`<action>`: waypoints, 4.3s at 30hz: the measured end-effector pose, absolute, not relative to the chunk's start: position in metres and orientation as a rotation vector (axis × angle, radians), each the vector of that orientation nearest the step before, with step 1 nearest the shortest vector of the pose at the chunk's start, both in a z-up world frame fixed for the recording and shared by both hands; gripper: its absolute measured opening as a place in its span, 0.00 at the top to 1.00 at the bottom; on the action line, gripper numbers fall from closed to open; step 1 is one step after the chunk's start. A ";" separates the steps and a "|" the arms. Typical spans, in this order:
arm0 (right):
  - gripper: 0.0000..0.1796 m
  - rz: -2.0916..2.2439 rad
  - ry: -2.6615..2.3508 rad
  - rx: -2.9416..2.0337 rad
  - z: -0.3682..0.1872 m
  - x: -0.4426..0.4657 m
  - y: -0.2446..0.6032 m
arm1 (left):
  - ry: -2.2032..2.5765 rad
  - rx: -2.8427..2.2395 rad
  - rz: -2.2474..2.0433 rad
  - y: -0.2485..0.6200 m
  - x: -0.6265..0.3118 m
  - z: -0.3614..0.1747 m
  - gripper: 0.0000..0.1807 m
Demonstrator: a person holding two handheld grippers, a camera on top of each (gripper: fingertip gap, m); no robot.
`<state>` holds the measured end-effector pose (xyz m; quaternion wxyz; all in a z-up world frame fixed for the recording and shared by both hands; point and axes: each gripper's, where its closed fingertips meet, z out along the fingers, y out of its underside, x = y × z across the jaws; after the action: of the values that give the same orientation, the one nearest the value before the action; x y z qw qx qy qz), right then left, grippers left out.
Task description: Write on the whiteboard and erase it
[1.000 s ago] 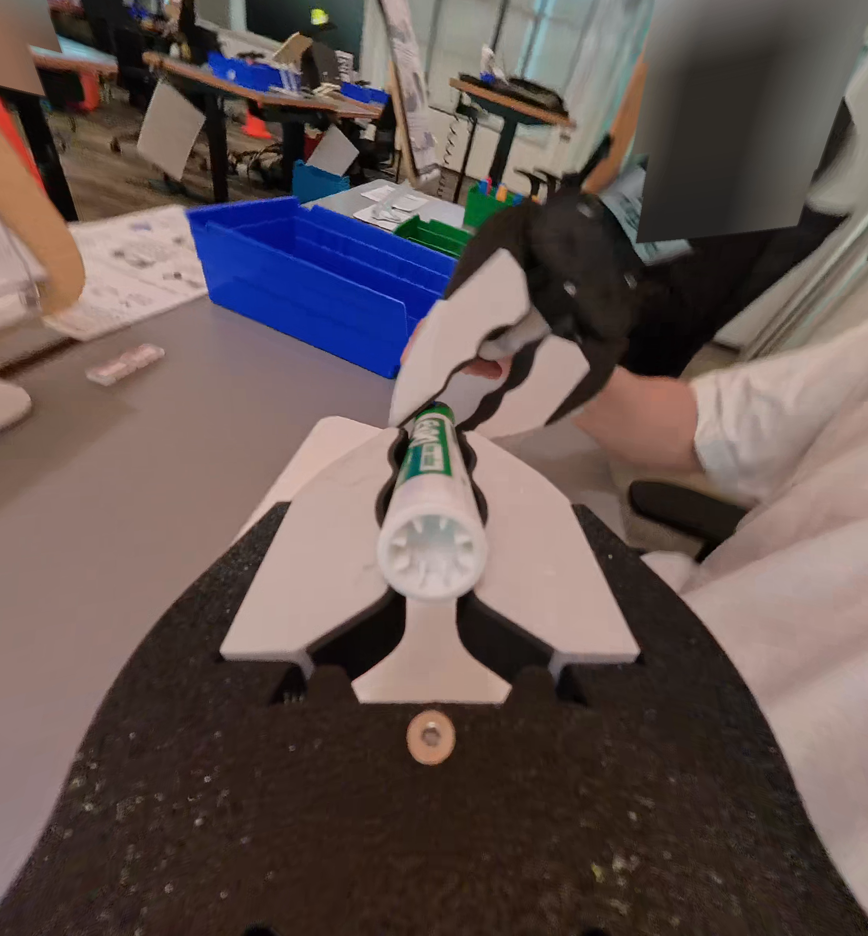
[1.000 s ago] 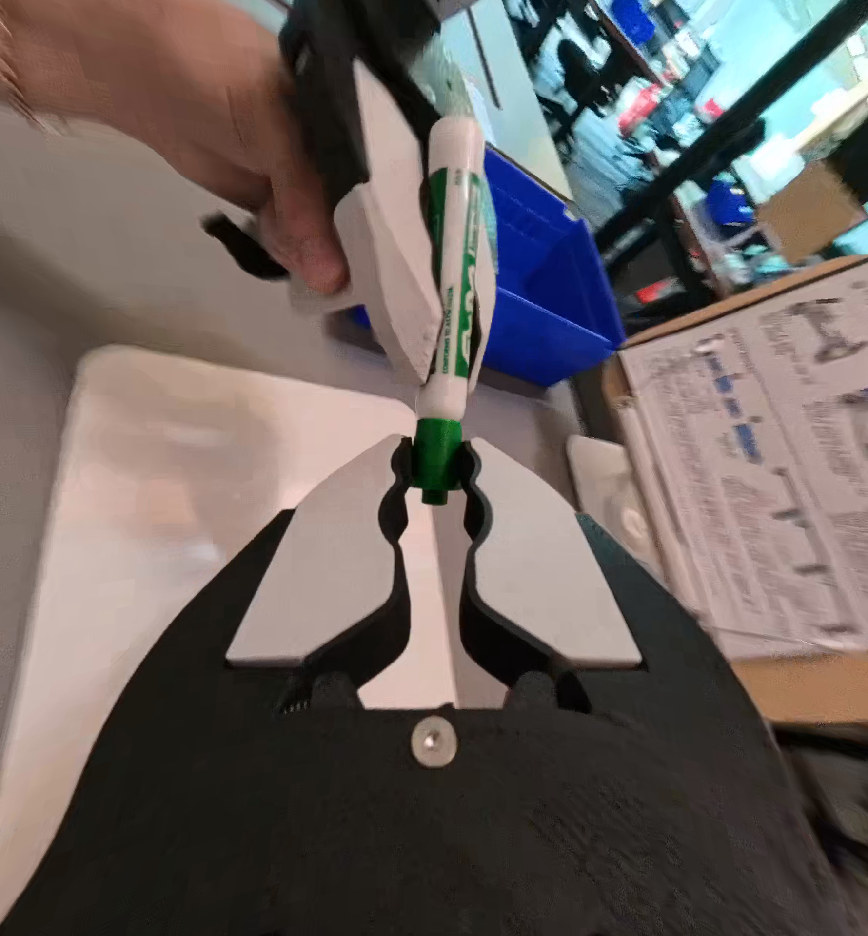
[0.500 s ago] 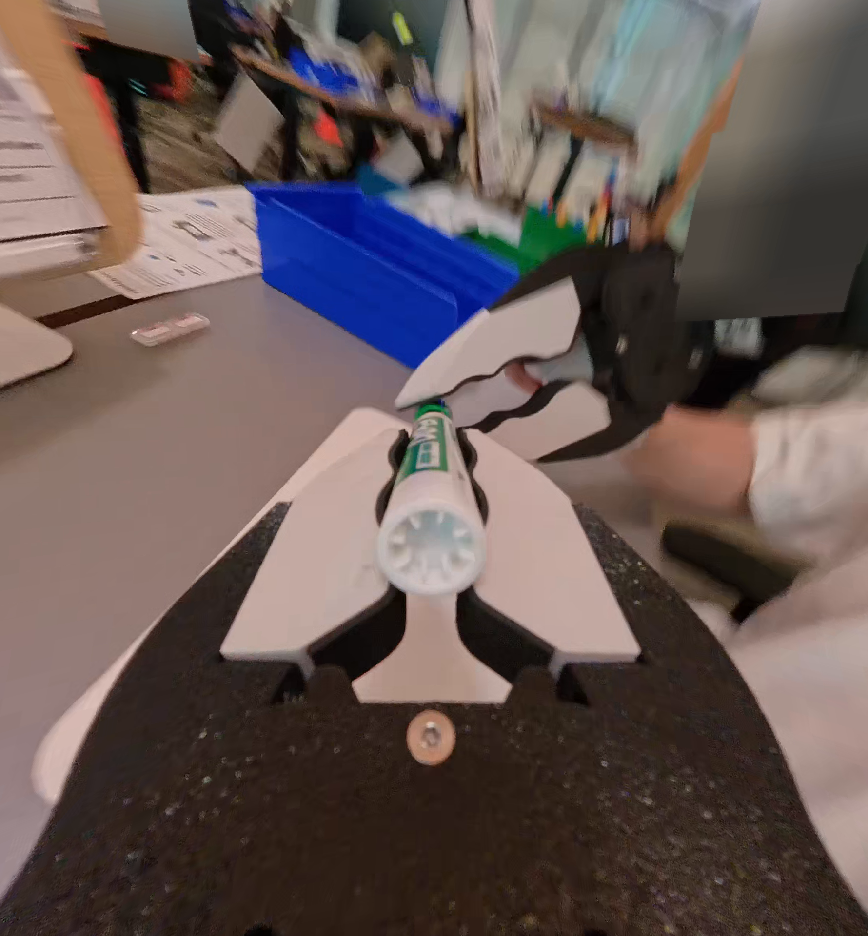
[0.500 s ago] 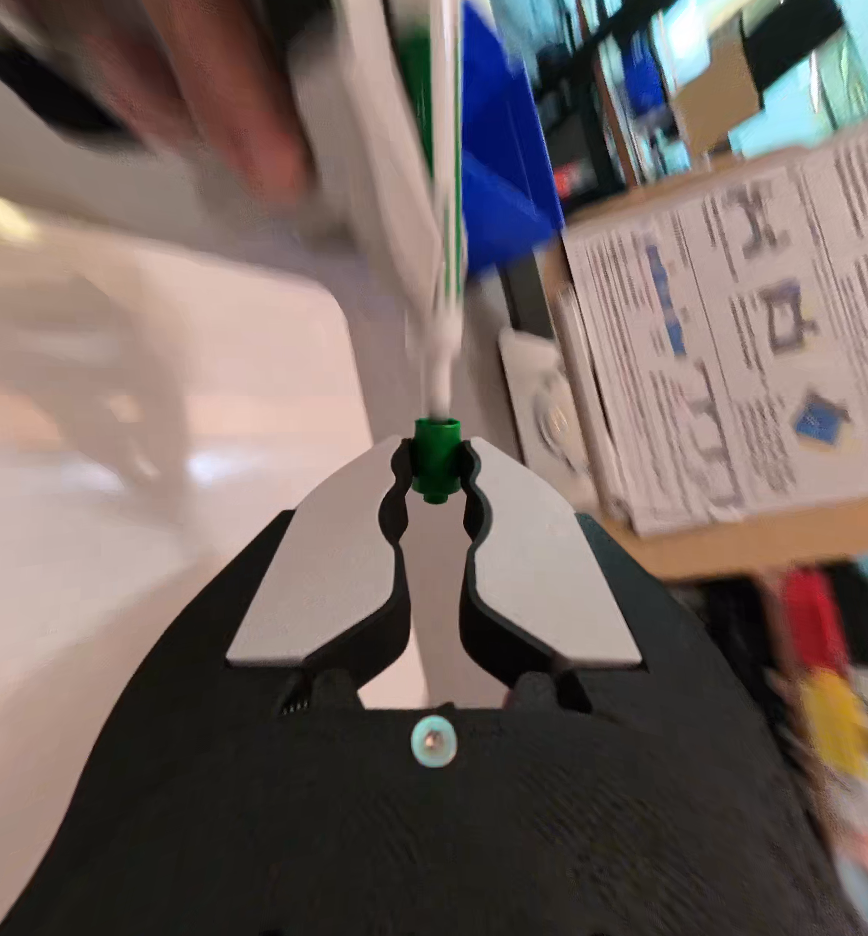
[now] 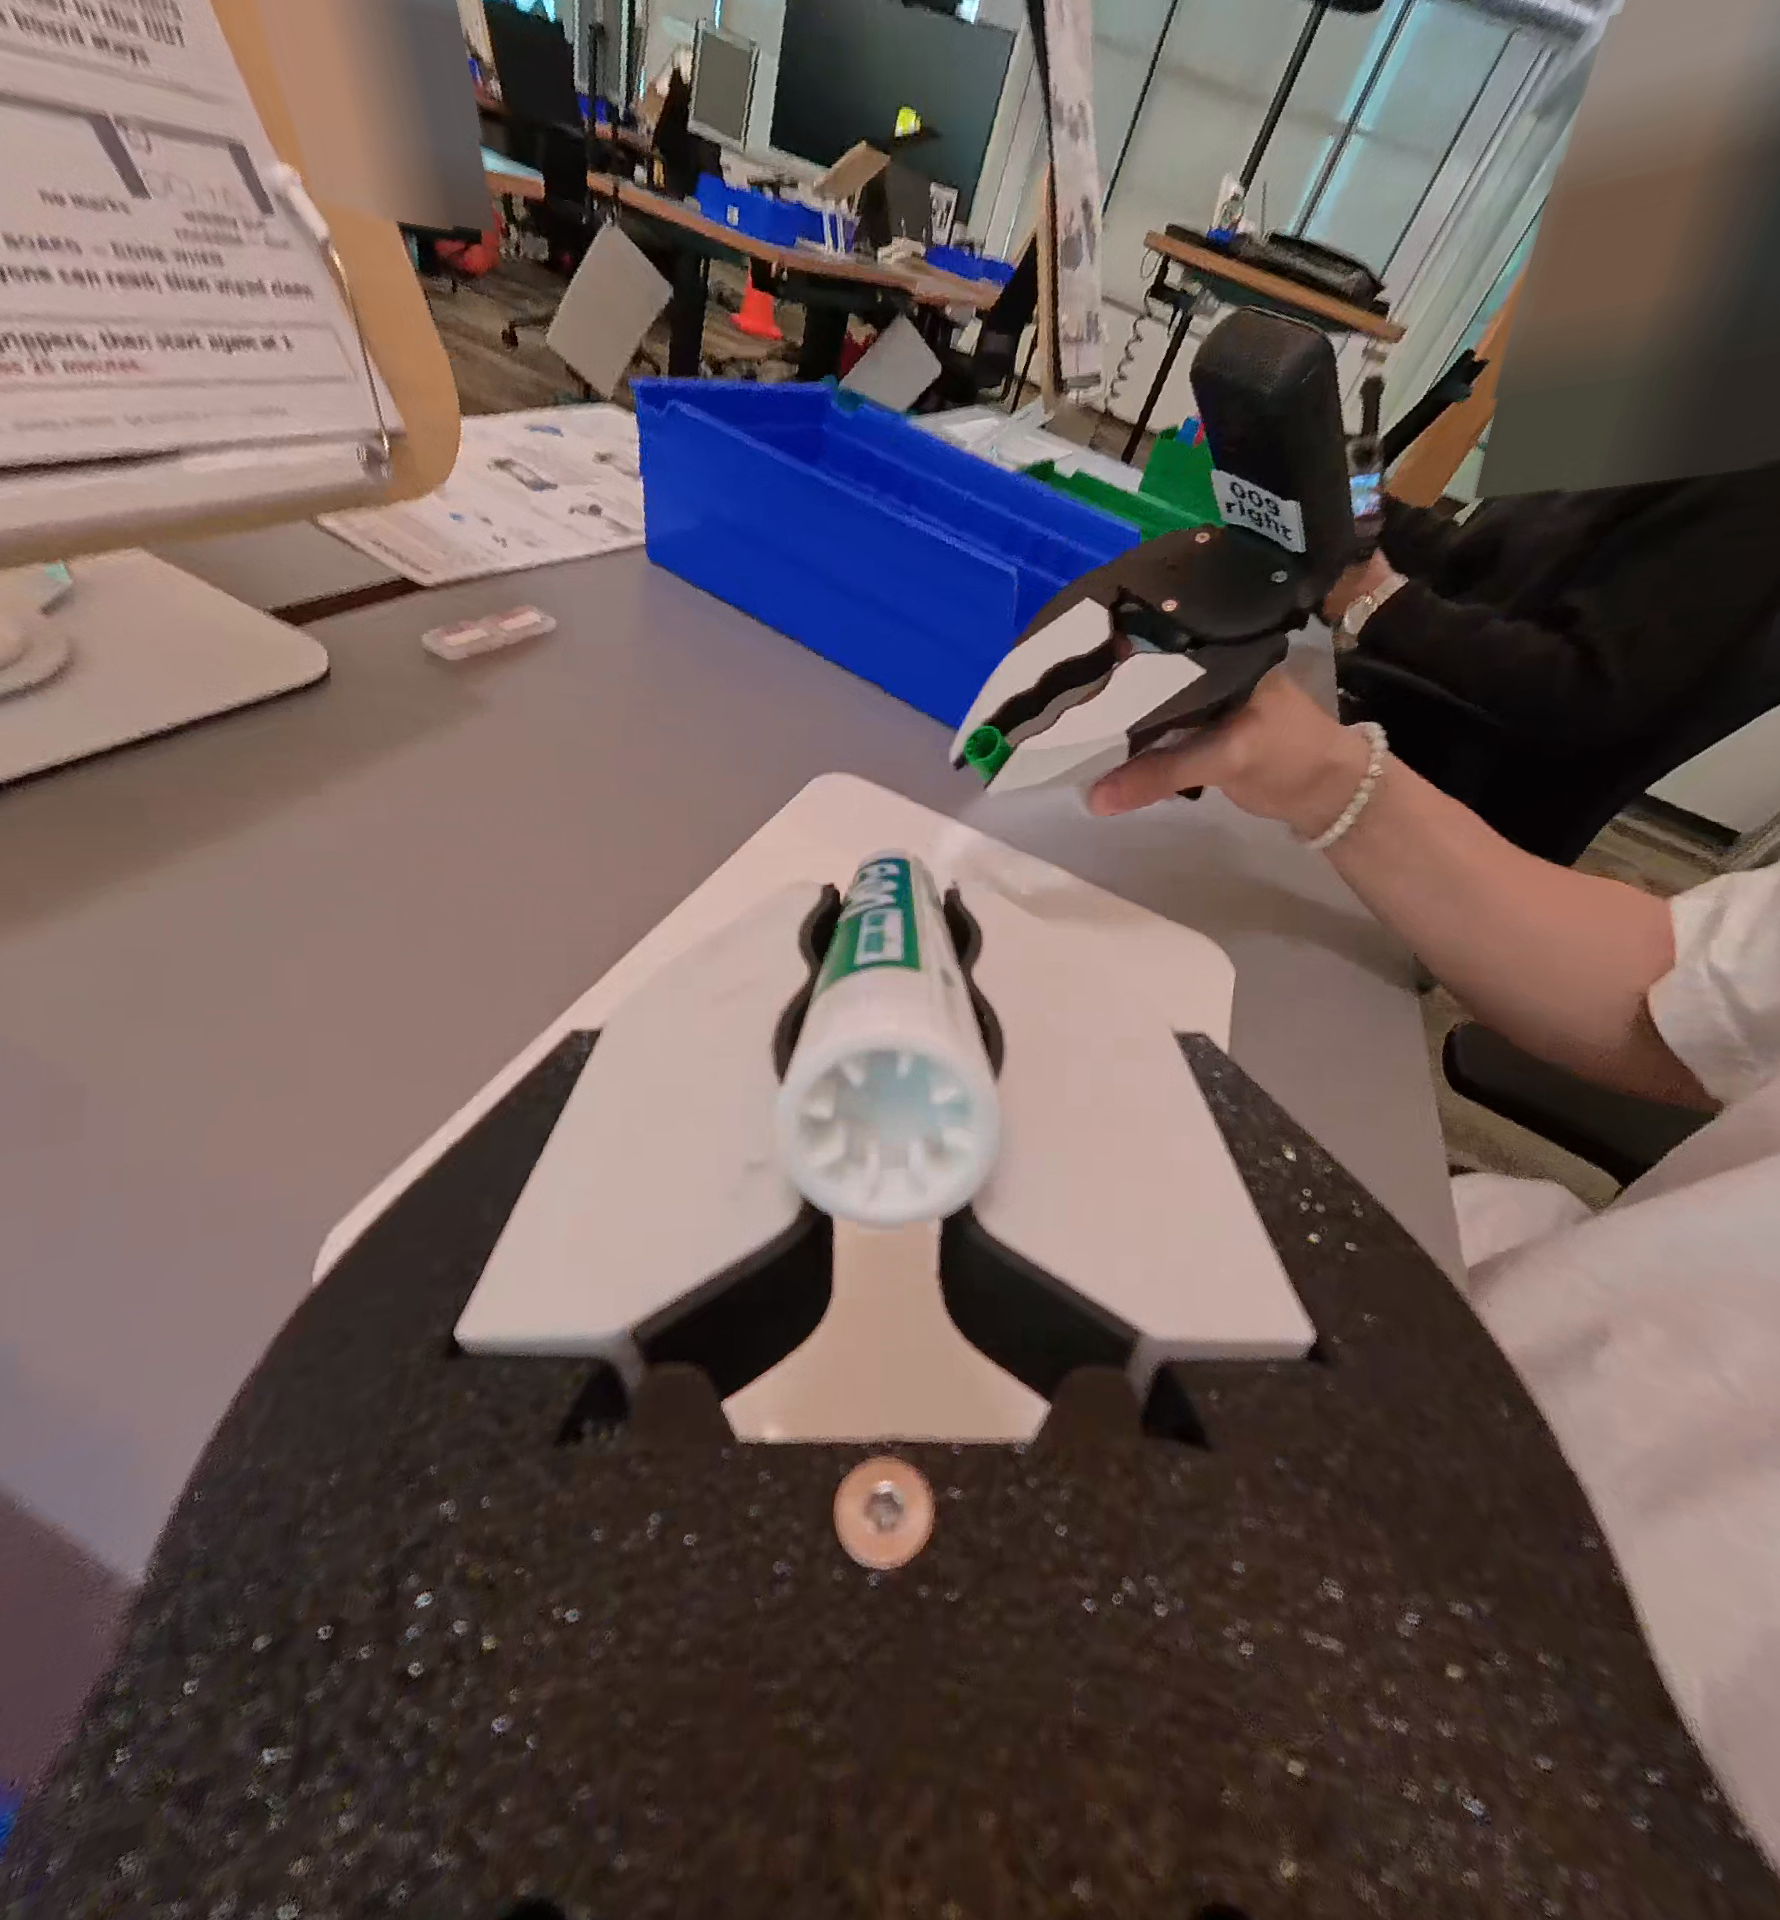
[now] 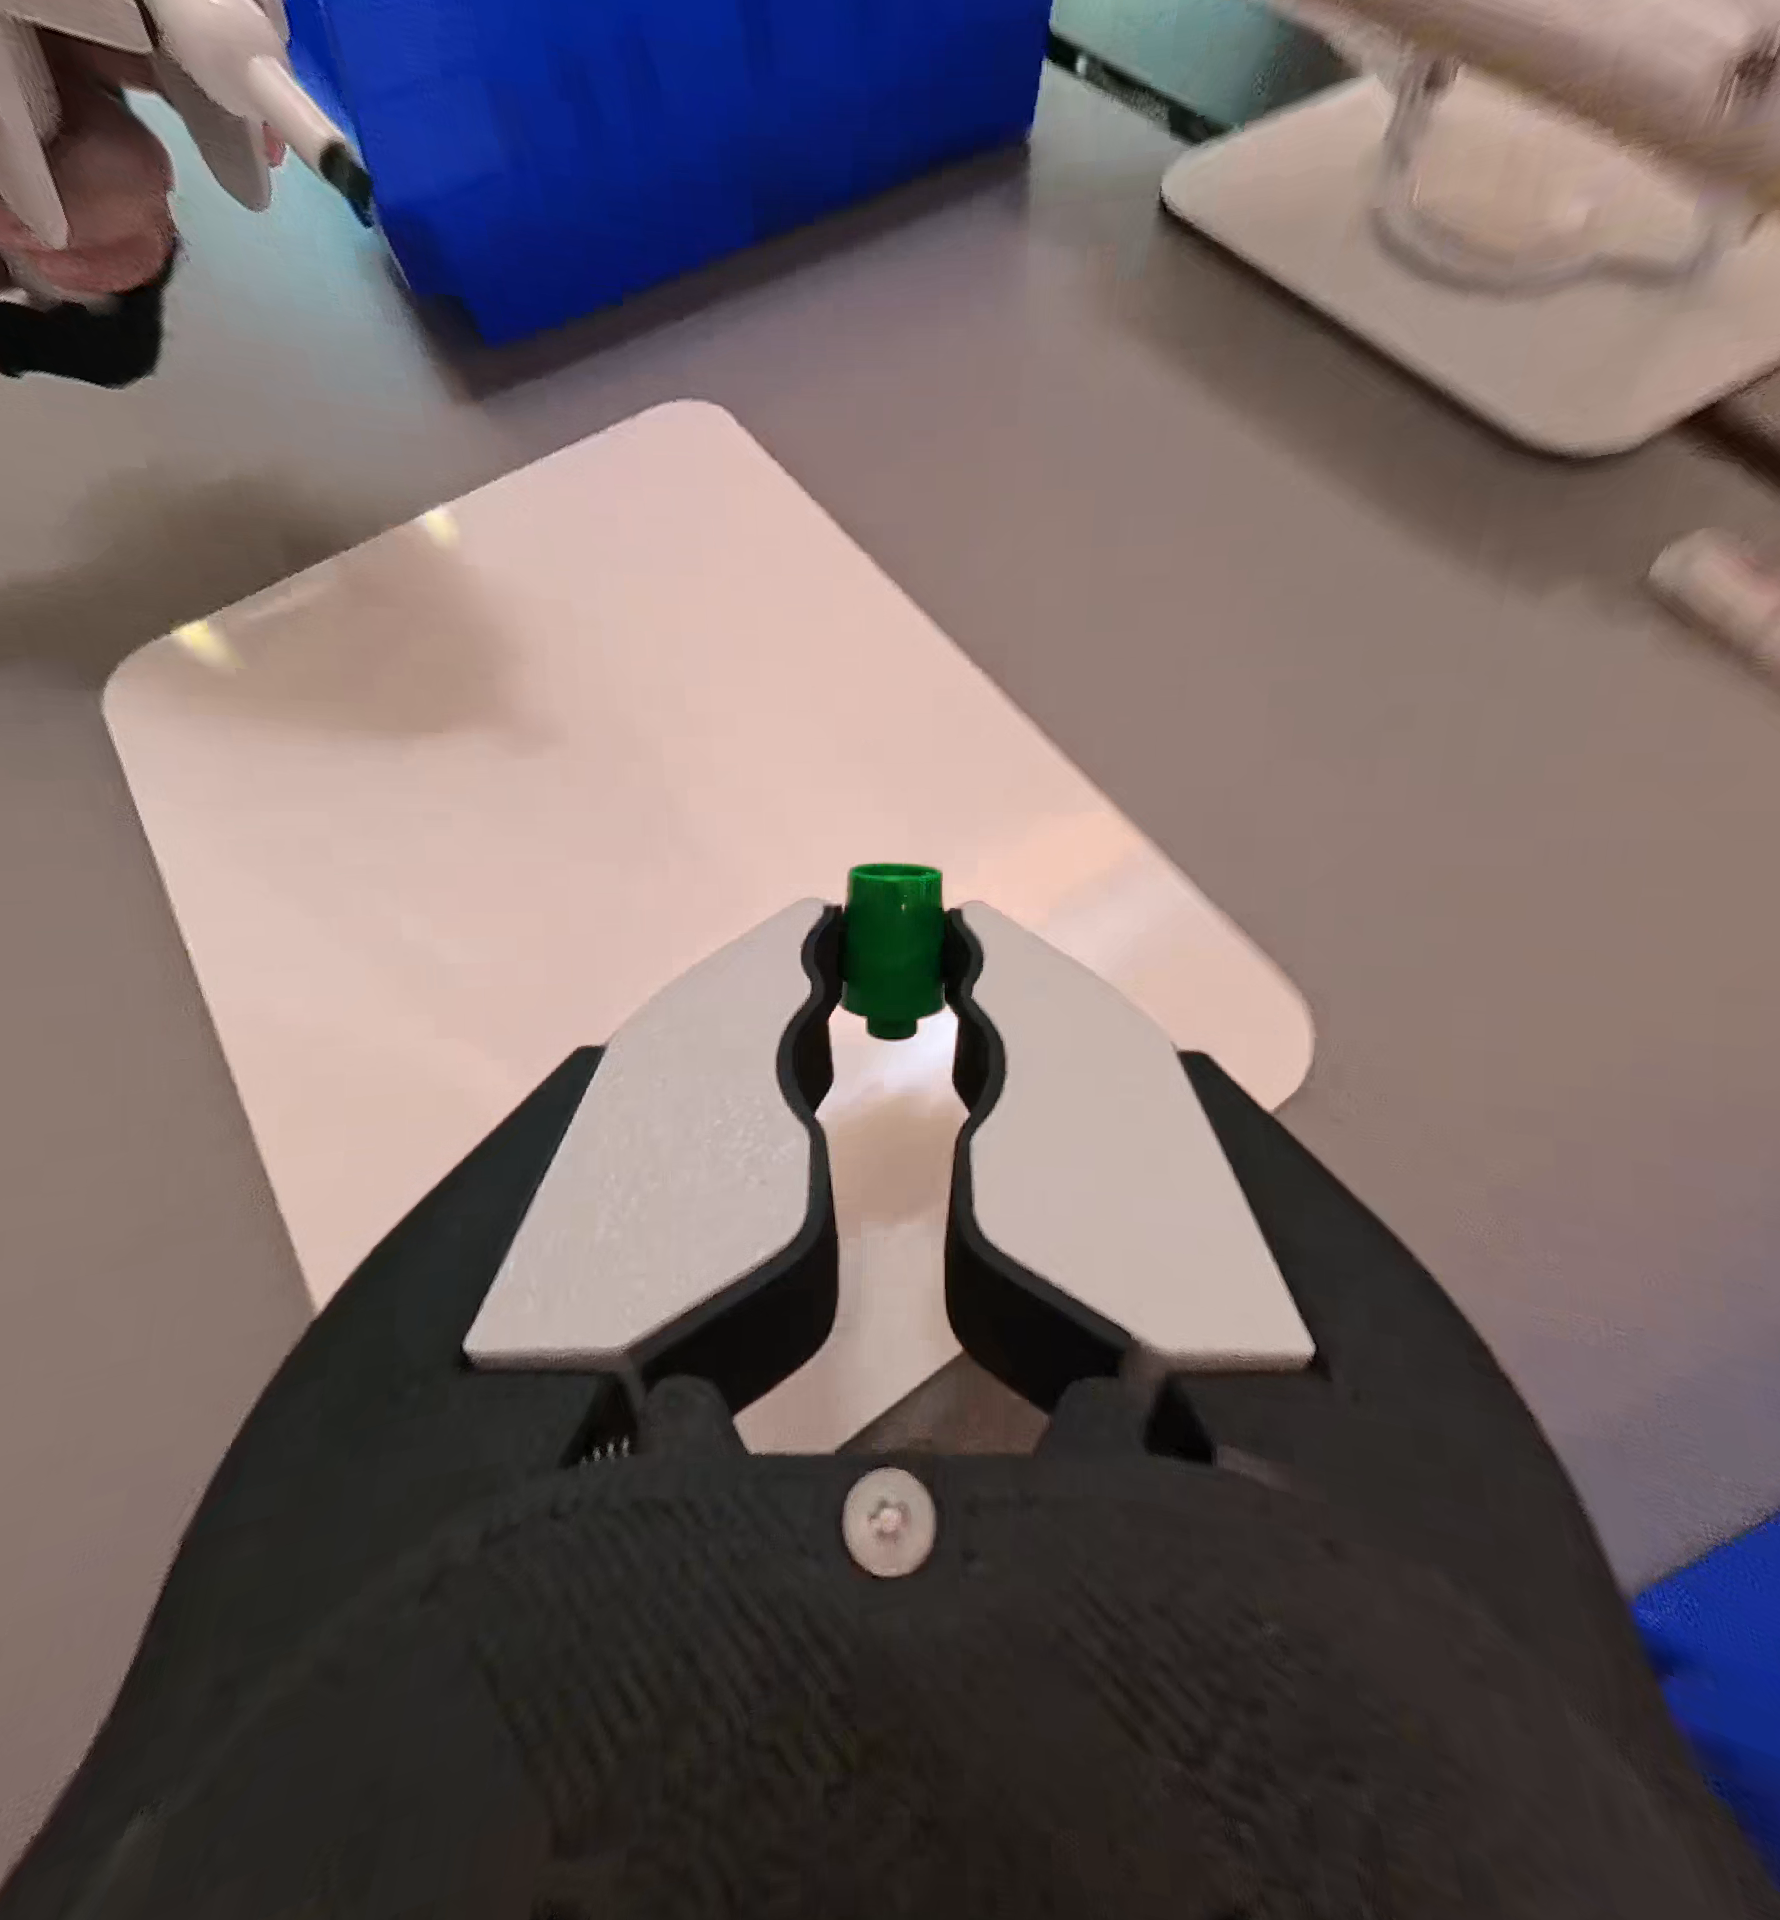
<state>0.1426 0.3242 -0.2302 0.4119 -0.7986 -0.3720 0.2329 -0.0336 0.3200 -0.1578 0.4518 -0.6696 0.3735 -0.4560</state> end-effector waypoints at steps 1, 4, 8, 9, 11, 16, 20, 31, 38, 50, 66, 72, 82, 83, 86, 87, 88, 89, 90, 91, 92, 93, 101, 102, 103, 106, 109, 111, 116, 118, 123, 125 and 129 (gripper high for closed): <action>0.89 0.605 -0.898 -2.033 -0.239 0.149 0.321 | 0.926 -1.677 -1.121 0.321 -0.035 -0.164 0.90; 0.89 0.586 -0.855 -2.116 -0.262 0.165 0.311 | 0.914 -1.708 -1.119 0.324 -0.040 -0.174 0.90; 0.89 0.575 -0.883 -2.161 -0.280 0.165 0.304 | 0.892 -1.763 -1.089 0.331 -0.044 -0.188 0.90; 0.89 0.544 -0.910 -2.176 -0.286 0.165 0.303 | 0.881 -1.773 -1.095 0.332 -0.045 -0.191 0.90; 0.90 0.532 -0.938 -2.163 -0.287 0.163 0.302 | 0.884 -1.788 -1.086 0.332 -0.046 -0.195 0.90; 0.89 0.500 -0.945 -2.158 -0.287 0.165 0.304 | 0.956 -1.838 -0.900 0.339 -0.055 -0.210 0.90; 0.89 0.492 -0.939 -2.158 -0.287 0.166 0.305 | 0.986 -1.890 -0.815 0.348 -0.057 -0.221 0.90; 0.89 0.500 -0.930 -2.165 -0.287 0.166 0.306 | 1.046 -2.010 -0.698 0.360 -0.054 -0.253 0.90; 0.89 0.502 -0.933 -2.164 -0.287 0.165 0.306 | 1.082 -2.014 -0.716 0.357 -0.048 -0.260 0.90; 0.89 0.503 -0.934 -2.164 -0.287 0.165 0.306 | 1.060 -2.054 -0.566 0.362 -0.070 -0.263 0.90; 0.89 0.506 -0.940 -2.163 -0.287 0.164 0.306 | 1.075 -2.043 -0.650 0.336 -0.049 -0.263 0.90; 0.89 0.506 -0.940 -2.163 -0.287 0.164 0.306 | 1.187 -2.019 -0.702 0.320 -0.039 -0.263 0.90; 0.89 0.506 -0.940 -2.163 -0.287 0.164 0.306 | 1.215 -2.078 -0.683 0.308 -0.068 -0.262 0.90; 0.89 0.506 -0.940 -2.162 -0.287 0.164 0.306 | 1.210 -2.085 -0.667 0.309 -0.072 -0.262 0.90; 0.89 0.506 -0.940 -2.163 -0.287 0.164 0.306 | 1.201 -2.102 -0.642 0.311 -0.079 -0.261 0.90; 0.89 0.506 -0.940 -2.163 -0.287 0.164 0.306 | 1.193 -2.100 -0.643 0.312 -0.080 -0.260 0.90; 0.89 0.506 -0.940 -2.162 -0.287 0.164 0.306 | 1.172 -2.079 -0.672 0.313 -0.077 -0.256 0.90; 0.89 0.506 -0.940 -2.162 -0.287 0.165 0.306 | 1.136 -2.041 -0.711 0.315 -0.071 -0.248 0.90; 0.89 0.506 -0.940 -2.163 -0.287 0.165 0.306 | 1.107 -2.009 -0.735 0.318 -0.065 -0.242 0.90; 0.89 0.506 -0.940 -2.162 -0.287 0.165 0.306 | 1.099 -1.997 -0.732 0.321 -0.060 -0.239 0.90; 0.89 0.506 -0.940 -2.163 -0.287 0.165 0.306 | 1.096 -1.987 -0.702 0.327 -0.055 -0.238 0.90; 0.89 0.506 -0.940 -2.162 -0.287 0.165 0.306 | 1.106 -1.979 -0.678 0.331 -0.049 -0.238 0.90; 0.89 0.506 -0.940 -2.163 -0.288 0.165 0.306 | 1.186 -1.968 -0.621 0.350 -0.016 -0.249 0.90; 0.89 0.506 -0.940 -2.163 -0.288 0.165 0.306 | 1.195 -1.967 -0.621 0.351 -0.015 -0.250 0.90; 0.89 0.507 -0.940 -2.163 -0.288 0.165 0.306 | 1.202 -1.970 -0.622 0.351 -0.013 -0.251 0.90; 0.89 0.507 -0.942 -2.162 -0.288 0.165 0.306 | 1.234 -1.980 -0.582 0.351 -0.012 -0.257 0.90; 0.89 0.508 -0.942 -2.162 -0.288 0.165 0.306 | 1.277 -1.981 -0.519 0.349 -0.012 -0.263 0.90; 0.89 0.508 -0.942 -2.162 -0.288 0.165 0.306 | 1.298 -1.977 -0.493 0.346 -0.013 -0.262 0.90; 0.89 0.508 -0.944 -2.161 -0.288 0.165 0.306 | 1.348 -1.972 -0.489 0.327 -0.013 -0.262 0.90; 0.89 0.508 -0.944 -2.161 -0.288 0.165 0.306 | 1.367 -1.971 -0.511 0.316 -0.012 -0.262 0.89; 0.89 0.509 -0.946 -2.161 -0.287 0.164 0.306 | 1.376 -1.958 -0.526 0.304 -0.009 -0.260 0.90; 0.89 0.509 -0.947 -2.161 -0.287 0.164 0.306 | 1.290 -1.937 -0.571 0.312 -0.008 -0.249 0.90; 0.89 0.509 -0.946 -2.161 -0.287 0.164 0.306 | 1.226 -1.969 -0.506 0.335 -0.020 -0.243 0.90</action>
<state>0.1644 0.3056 -0.2875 0.3562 -0.8366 -0.3665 0.1972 -0.0196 0.3352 -0.2427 0.3745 -0.7690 0.4790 -0.1975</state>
